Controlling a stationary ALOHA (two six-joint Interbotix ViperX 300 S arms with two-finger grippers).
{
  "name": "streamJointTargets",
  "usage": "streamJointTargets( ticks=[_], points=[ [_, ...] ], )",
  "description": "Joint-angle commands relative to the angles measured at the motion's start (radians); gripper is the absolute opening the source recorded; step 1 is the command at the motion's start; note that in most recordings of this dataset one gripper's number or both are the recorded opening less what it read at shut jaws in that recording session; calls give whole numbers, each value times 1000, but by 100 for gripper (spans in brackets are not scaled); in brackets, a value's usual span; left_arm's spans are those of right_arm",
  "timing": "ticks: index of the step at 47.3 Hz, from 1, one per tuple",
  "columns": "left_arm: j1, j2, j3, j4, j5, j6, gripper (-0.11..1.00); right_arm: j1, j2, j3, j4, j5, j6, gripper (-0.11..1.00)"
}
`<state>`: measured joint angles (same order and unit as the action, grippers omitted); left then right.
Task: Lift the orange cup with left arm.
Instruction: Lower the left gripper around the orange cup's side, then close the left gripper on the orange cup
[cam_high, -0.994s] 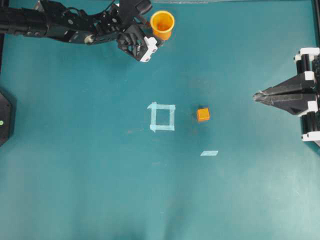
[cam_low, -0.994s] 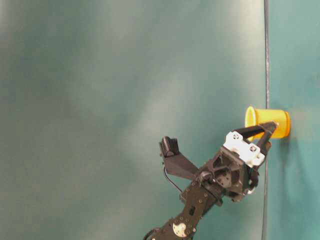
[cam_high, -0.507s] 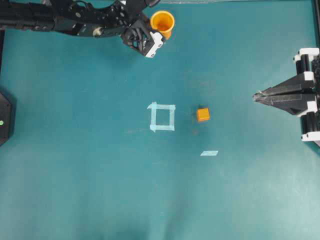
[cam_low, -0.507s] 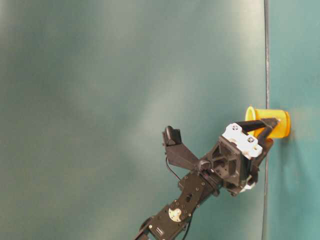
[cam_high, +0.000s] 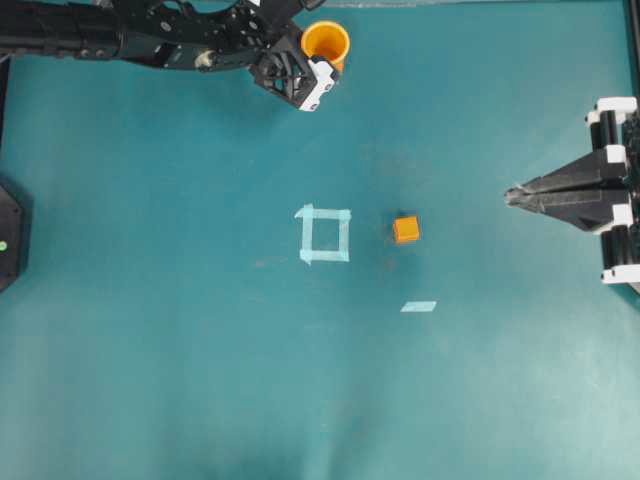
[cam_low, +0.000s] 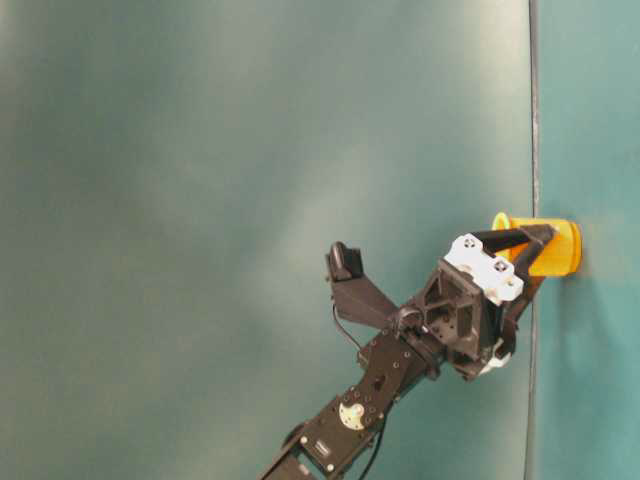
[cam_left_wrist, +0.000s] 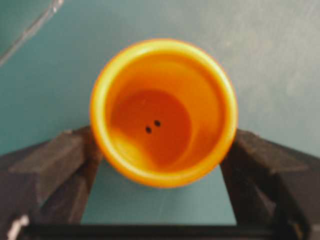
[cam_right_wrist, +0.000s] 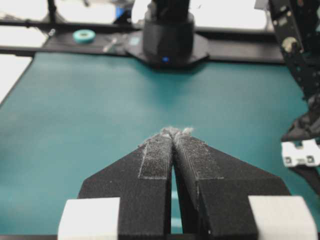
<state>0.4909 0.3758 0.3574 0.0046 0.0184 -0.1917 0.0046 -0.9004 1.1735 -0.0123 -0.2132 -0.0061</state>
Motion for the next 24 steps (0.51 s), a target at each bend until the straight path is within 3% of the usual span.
streamJointTargets(
  ticks=[1, 24],
  points=[
    [0, -9, -34, 0, -3, -2, 81, 2, 2, -28, -2, -5, -2, 0],
    [-5, 29, -69, 0, -2, -2, 79, 12, 5, -28, -2, -2, 0, 0]
  ],
)
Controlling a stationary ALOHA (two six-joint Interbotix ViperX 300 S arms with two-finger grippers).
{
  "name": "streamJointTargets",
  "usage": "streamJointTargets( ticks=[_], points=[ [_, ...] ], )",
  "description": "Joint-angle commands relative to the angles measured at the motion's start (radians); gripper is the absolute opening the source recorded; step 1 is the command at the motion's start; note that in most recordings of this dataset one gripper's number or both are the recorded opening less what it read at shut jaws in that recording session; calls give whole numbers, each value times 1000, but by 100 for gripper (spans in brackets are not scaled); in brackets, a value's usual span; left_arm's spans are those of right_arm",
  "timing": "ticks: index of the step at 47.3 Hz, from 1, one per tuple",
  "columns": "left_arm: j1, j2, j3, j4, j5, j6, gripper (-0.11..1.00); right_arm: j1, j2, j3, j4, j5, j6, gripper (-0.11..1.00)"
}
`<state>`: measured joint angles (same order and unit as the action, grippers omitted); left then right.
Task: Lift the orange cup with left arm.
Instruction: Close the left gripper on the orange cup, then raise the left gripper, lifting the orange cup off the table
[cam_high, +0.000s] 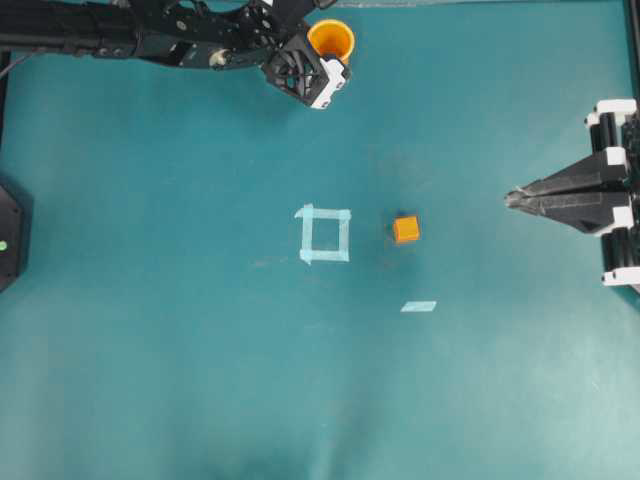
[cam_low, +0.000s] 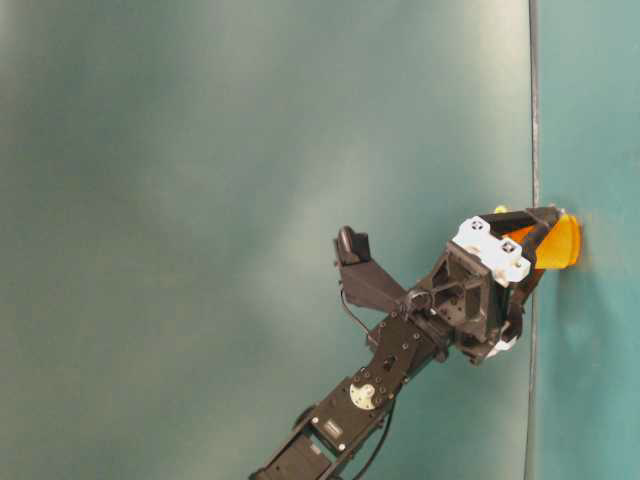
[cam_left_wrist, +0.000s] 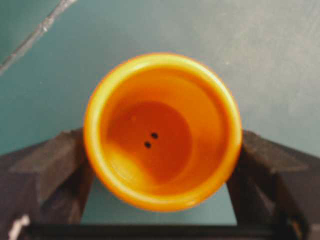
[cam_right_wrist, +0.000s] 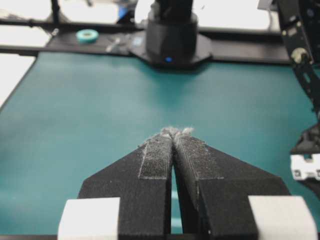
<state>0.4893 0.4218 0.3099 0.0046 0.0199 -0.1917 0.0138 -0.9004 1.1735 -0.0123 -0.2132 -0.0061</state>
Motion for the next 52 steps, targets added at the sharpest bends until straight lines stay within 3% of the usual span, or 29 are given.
streamJointTargets(
  ticks=[1, 9, 31, 52],
  points=[
    [-3, -17, -20, 0, -3, -2, 78, 3, 5, -26, -2, -2, 0, 0],
    [-3, -20, -14, 0, -11, -2, 64, 5, 8, -28, -2, -2, 0, 0],
    [-5, -80, -12, 3, 6, 8, 64, 6, 9, -28, -2, 8, 2, 0],
    [-5, -140, -28, 12, 109, 23, 64, 8, 8, -29, -2, 8, 2, 0]
  ],
)
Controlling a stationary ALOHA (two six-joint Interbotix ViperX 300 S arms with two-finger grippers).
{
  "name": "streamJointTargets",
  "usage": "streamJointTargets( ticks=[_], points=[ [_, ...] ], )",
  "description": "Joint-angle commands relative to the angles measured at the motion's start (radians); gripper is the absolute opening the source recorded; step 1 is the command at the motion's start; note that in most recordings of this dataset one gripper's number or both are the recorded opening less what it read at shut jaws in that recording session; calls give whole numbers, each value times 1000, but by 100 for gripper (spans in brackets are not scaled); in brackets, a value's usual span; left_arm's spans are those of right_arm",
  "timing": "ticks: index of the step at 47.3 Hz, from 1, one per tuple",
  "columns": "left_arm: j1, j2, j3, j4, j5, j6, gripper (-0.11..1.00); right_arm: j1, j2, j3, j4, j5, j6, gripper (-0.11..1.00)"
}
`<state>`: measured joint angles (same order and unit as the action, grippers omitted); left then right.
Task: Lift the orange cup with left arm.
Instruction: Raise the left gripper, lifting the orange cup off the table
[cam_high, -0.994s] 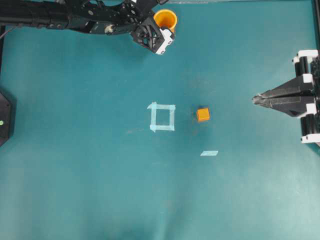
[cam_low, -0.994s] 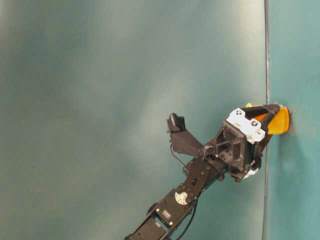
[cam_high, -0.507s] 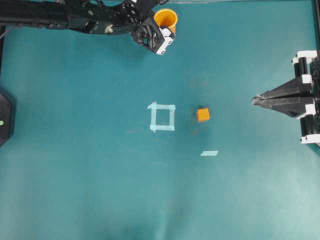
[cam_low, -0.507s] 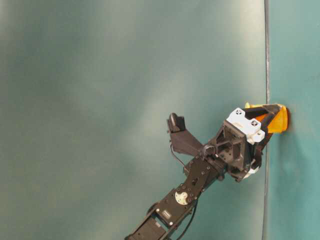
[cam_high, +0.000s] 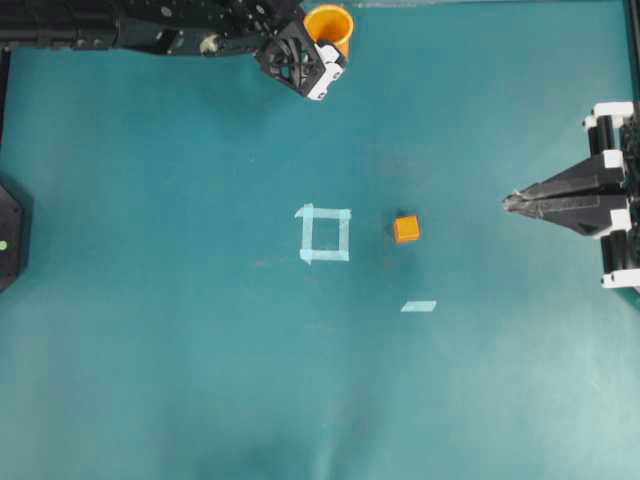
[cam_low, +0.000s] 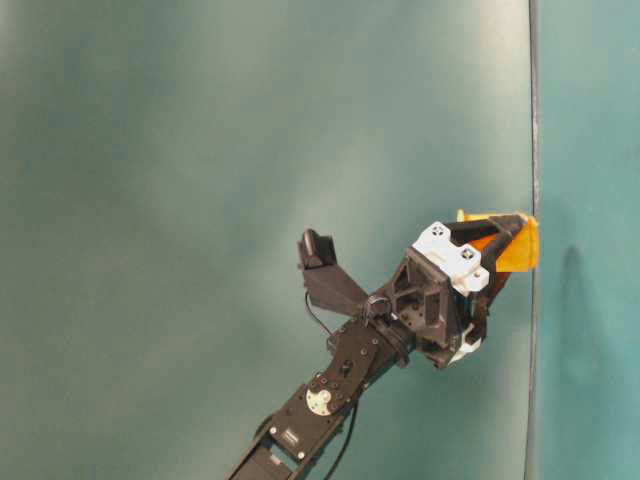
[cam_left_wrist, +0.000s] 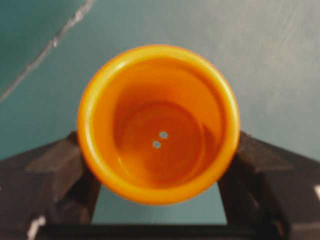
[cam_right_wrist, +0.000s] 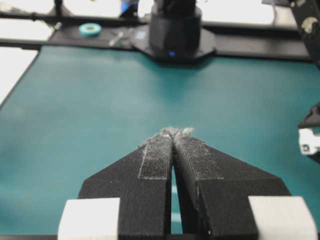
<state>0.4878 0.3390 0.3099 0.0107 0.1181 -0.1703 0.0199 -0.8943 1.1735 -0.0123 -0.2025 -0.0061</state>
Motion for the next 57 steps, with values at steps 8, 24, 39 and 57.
streamJointTargets(
  ticks=[8, 24, 39, 57],
  points=[
    [-3, -80, -44, 9, 43, 5, 64, 3, 3, -29, -2, -3, 2, 0],
    [-3, -123, -71, 15, 127, 64, 64, 3, 3, -31, -2, -3, 2, 0],
    [-3, -138, -103, 17, 160, 84, 64, 3, 3, -32, -2, -3, 2, 0],
    [-3, -153, -169, 17, 238, 91, 64, 3, 3, -32, -2, 11, 2, 0]
  ],
)
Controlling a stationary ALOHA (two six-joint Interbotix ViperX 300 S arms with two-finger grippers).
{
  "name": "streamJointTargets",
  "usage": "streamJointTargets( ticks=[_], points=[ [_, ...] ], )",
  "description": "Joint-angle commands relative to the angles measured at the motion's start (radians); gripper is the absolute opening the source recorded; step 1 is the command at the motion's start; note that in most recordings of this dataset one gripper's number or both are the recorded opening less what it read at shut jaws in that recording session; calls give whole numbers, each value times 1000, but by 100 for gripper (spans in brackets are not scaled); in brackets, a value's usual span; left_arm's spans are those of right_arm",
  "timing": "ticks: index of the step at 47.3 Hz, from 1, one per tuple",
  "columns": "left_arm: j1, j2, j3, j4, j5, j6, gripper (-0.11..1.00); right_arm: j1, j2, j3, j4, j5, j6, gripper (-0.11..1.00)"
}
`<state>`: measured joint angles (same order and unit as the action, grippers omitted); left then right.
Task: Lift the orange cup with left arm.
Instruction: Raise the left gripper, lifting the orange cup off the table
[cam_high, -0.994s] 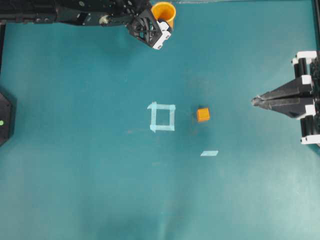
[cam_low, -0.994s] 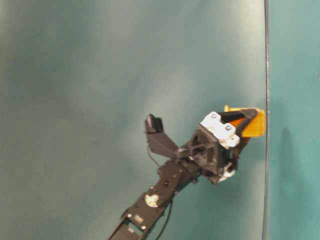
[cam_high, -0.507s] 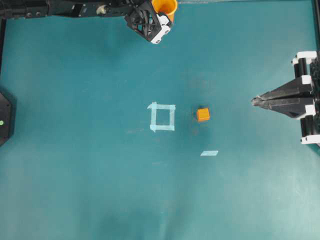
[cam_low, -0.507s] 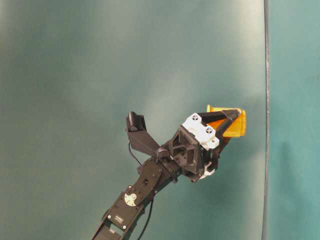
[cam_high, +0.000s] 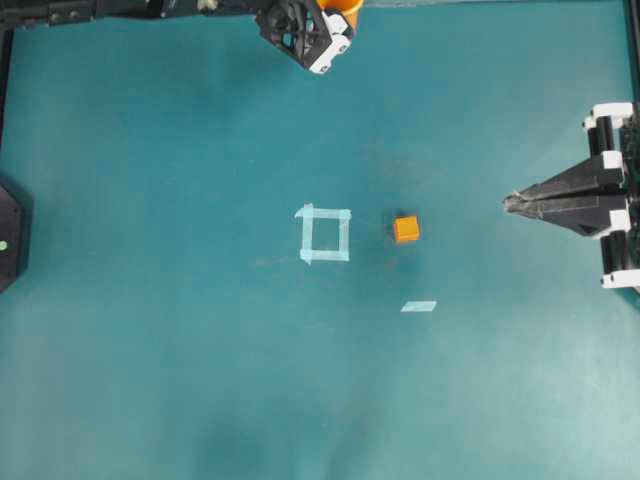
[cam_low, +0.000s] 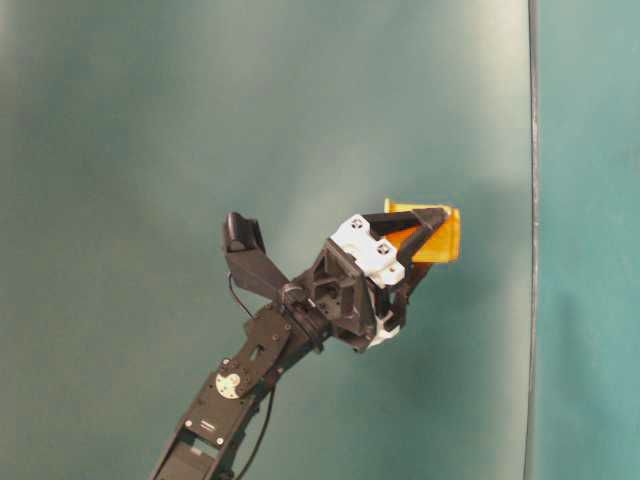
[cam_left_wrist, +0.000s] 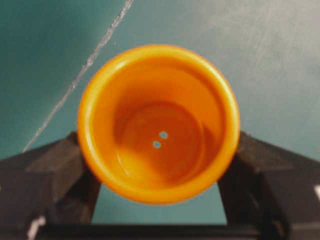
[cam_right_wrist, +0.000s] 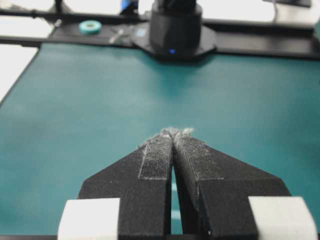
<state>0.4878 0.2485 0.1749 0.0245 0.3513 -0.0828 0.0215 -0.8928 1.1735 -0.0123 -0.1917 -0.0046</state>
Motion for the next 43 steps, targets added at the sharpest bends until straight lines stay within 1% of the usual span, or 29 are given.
streamJointTargets(
  ticks=[1, 14, 38, 43],
  points=[
    [-3, -67, -34, 2, 6, 3, 64, 2, 0, -32, -2, 0, 2, 0],
    [-3, -124, -21, 11, 8, 3, 64, 2, 2, -32, -2, 0, 0, 0],
    [-3, -153, -35, 11, 31, 6, 64, 2, 2, -32, -2, 2, 0, 0],
    [-3, -160, -35, 11, 40, 31, 64, 2, 2, -32, -2, 0, 0, 0]
  ],
)
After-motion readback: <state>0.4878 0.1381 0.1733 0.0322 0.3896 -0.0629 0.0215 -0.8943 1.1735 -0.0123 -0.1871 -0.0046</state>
